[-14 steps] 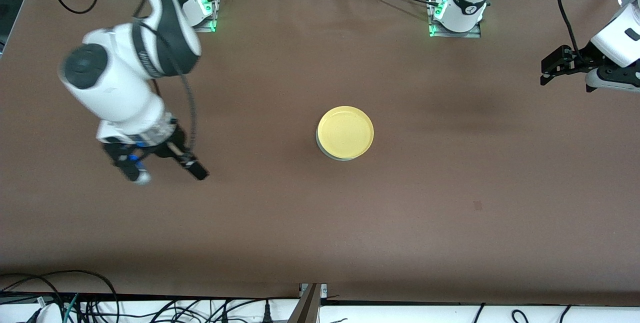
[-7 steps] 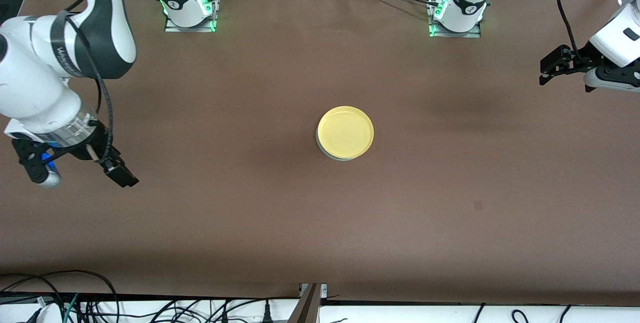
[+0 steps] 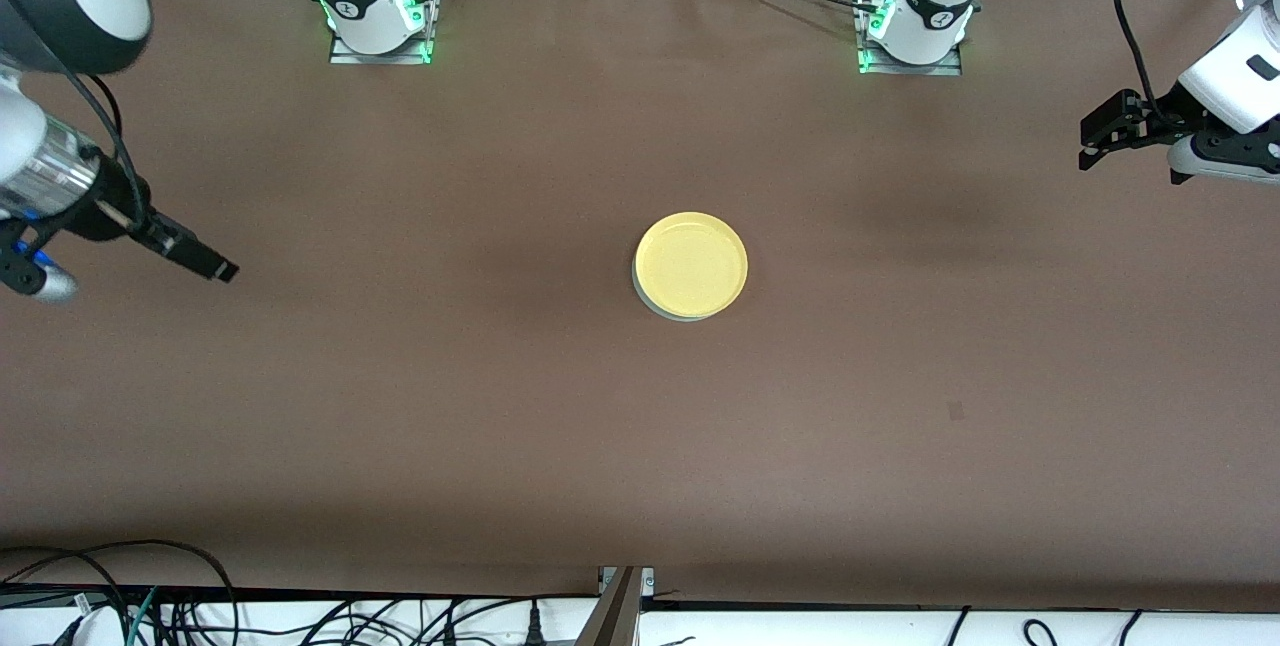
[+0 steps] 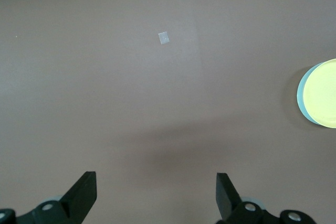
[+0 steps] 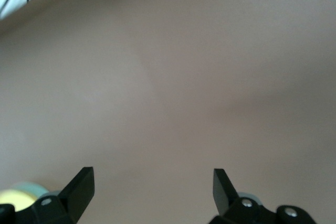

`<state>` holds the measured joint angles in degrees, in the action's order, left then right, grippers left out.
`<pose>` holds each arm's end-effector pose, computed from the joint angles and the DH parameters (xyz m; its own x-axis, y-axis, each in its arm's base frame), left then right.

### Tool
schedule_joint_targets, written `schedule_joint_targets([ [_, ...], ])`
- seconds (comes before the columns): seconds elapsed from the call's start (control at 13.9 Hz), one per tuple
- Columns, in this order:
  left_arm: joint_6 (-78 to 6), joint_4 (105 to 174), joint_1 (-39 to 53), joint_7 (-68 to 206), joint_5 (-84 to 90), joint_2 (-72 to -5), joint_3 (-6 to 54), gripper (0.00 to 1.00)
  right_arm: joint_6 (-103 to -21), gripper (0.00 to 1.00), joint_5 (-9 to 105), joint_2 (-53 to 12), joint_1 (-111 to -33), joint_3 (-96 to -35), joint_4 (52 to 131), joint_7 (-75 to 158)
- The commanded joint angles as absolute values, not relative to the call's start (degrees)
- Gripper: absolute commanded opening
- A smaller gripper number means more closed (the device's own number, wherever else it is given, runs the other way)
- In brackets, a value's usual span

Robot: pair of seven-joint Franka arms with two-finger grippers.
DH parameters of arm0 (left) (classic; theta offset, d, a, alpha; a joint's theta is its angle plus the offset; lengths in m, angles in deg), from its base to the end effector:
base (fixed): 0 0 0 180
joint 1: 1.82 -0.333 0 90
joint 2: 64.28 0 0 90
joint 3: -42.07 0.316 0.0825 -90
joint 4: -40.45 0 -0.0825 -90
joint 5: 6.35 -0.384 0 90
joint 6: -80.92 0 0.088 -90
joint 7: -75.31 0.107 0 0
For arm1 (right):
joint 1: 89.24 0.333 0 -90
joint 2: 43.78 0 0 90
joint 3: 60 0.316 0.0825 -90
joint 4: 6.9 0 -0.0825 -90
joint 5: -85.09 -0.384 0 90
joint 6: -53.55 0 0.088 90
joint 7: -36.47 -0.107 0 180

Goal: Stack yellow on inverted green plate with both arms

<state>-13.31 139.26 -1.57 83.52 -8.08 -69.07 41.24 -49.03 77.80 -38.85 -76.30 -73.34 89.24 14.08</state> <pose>0.5330 -0.0073 0.6035 0.9865 -0.1635 -0.0009 -0.1635 -0.9860 -0.0315 0.5926 0.0114 0.5451 0.9123 -0.4094 -0.0146 -0.4085 -0.9064 -0.1075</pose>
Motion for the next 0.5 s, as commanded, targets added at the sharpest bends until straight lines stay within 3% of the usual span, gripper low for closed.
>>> schedule_joint_targets([
  [0.0,-12.24,138.0,-1.47,84.62,-8.29,-68.33,41.02,1.0,-46.92,1.0,79.47,-46.93,-84.11,-66.54,95.66,25.36],
  [0.14,-12.15,136.0,-1.21,84.36,-9.07,-67.01,40.67,1.0,-43.68,1.0,80.95,-47.91,-91.15,-59.16,95.58,31.08],
  [0.43,-11.71,135.81,-1.39,84.45,-8.99,-66.83,40.58,1.0,-39.35,1.0,88.26,-47.03,-90.03,-57.72,94.61,36.55],
])
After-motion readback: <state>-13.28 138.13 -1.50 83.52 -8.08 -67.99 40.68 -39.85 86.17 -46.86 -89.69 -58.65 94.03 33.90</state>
